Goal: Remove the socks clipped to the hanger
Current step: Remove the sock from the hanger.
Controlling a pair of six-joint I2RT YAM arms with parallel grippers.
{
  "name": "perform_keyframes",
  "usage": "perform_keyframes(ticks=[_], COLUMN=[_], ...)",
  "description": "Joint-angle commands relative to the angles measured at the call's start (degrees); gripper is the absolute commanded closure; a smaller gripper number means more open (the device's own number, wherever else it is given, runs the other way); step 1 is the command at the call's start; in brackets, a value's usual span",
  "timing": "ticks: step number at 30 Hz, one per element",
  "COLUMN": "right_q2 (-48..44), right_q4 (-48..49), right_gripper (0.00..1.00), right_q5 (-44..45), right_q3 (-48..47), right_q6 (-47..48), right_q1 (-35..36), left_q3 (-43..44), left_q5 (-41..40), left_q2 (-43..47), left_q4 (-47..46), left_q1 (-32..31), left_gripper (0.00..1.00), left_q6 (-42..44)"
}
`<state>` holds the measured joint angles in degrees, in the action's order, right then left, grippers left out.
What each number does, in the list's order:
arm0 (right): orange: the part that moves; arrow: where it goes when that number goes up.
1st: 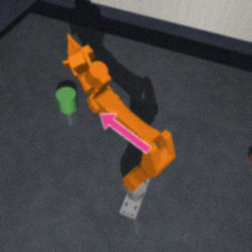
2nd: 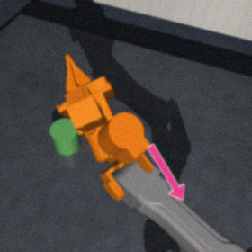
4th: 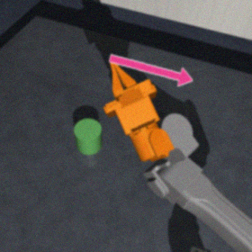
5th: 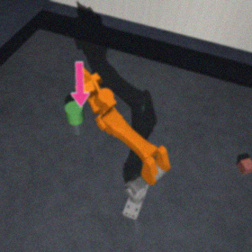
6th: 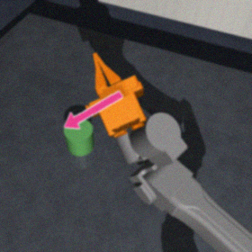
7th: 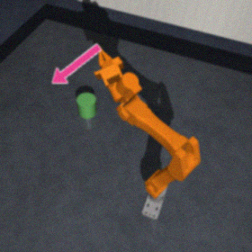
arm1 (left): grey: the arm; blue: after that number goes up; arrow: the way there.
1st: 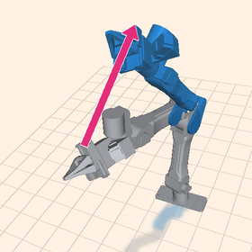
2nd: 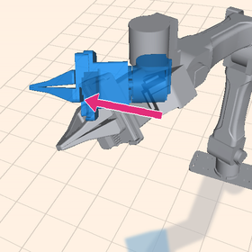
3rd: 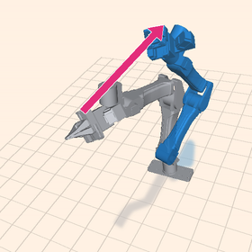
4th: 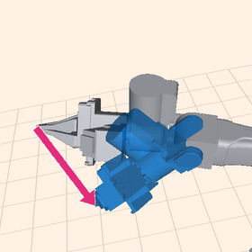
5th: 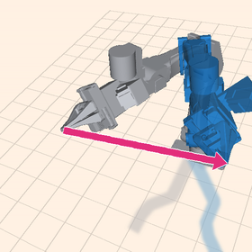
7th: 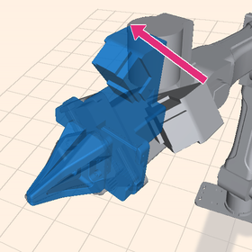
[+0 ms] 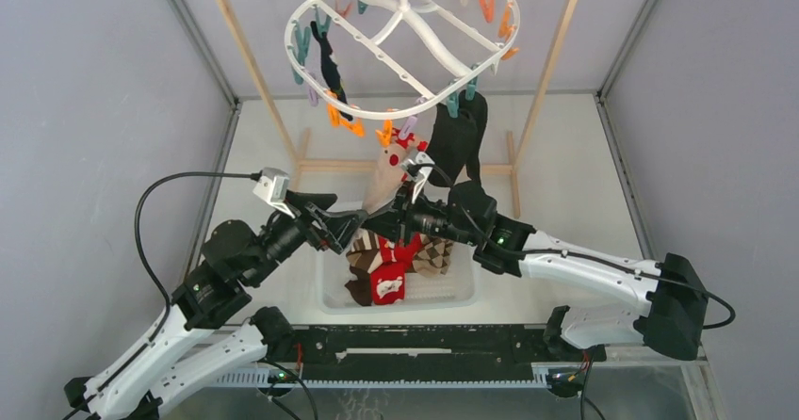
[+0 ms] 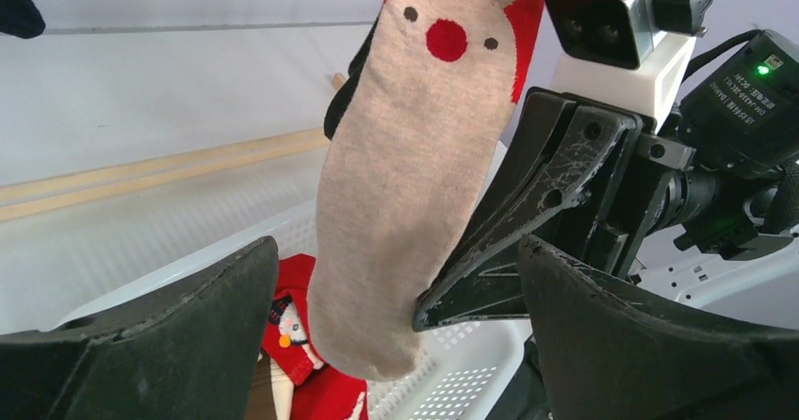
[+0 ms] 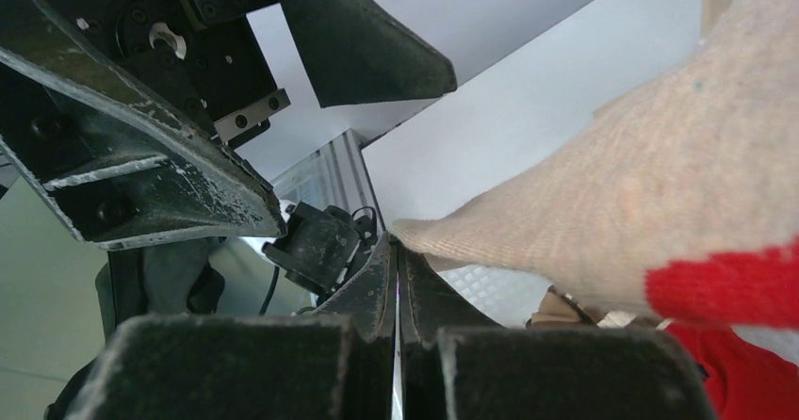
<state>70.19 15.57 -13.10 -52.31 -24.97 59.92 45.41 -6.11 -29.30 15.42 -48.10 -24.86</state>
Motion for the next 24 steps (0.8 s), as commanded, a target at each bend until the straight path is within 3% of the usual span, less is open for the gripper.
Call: perform_keyframes(ticks=[1,17,24], right_q2=[0.79,-8.07,-11.35], right_q4=[1.83,-8.85,-10.05], right_gripper=[1.00,1.00,1.00], right_q5=[-2.03,6.31,5.84], right_q3=[-3.16,0.72,3.10], right_q6=[1.40,5.92,5.73], right_q1=[1.33,1.40,-1.37], left_q3=[3.96,8.90,11.47], left_q5=[-1.54,1.36,0.66], left_q2=[0.49,-7.33,-11.83], left_q4=[0.32,-5.82,-10.06], left_q1=[-0.22,-0.17,-0.16], left_gripper=[0.00,0.00,0.00], left_q6=[1.86,1.76,2.81])
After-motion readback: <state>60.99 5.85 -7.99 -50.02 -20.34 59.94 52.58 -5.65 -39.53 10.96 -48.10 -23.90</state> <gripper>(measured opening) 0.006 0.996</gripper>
